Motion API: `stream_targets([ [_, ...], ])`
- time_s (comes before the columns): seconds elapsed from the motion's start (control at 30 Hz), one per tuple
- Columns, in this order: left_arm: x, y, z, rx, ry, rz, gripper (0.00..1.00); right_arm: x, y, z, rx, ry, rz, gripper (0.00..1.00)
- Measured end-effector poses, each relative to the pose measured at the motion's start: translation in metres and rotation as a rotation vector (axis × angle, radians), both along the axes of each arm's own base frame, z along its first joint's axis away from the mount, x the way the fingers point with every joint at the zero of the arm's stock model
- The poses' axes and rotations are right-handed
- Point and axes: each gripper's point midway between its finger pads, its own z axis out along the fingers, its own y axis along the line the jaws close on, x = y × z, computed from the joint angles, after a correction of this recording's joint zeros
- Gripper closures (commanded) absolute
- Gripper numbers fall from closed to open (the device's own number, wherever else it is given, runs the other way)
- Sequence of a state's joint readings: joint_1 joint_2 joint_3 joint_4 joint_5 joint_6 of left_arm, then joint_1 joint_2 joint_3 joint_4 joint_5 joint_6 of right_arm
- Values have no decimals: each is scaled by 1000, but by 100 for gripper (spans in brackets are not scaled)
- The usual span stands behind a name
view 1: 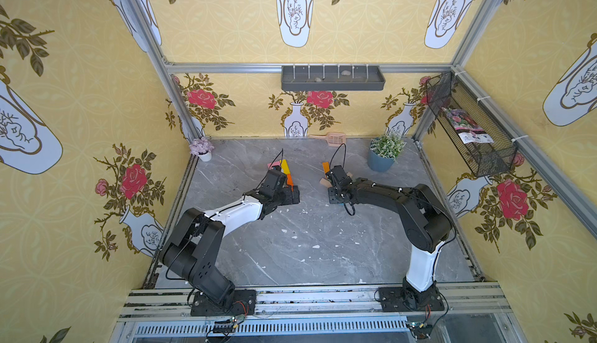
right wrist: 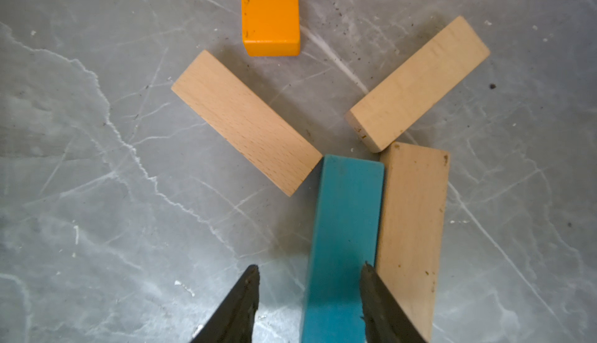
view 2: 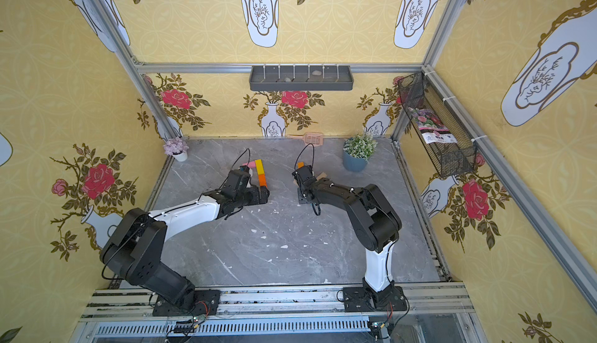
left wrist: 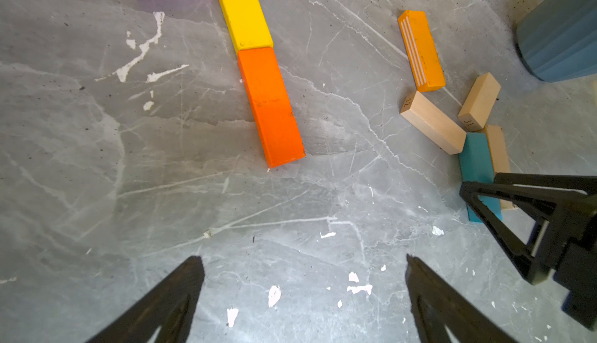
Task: Assemble a giraffe with building blocks
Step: Pick up the building block from the center of the board.
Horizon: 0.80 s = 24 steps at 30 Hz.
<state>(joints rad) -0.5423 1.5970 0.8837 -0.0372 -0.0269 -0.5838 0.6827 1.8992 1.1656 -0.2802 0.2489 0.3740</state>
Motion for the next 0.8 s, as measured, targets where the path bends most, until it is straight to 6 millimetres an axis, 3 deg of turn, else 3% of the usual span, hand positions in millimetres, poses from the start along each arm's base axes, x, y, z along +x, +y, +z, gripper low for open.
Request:
stream_targets([
  [0.63, 0, 0, 3, 0, -7, 1, 1, -7, -14, -11, -35, 26, -31, 47],
  [0.7, 0, 1, 2, 2, -8, 0, 1, -7, -12, -12, -31, 24, -29, 51],
  [0.8, 1, 1, 3, 3, -9, 1, 1, -6, -9, -12, -24, 22, -27, 65],
])
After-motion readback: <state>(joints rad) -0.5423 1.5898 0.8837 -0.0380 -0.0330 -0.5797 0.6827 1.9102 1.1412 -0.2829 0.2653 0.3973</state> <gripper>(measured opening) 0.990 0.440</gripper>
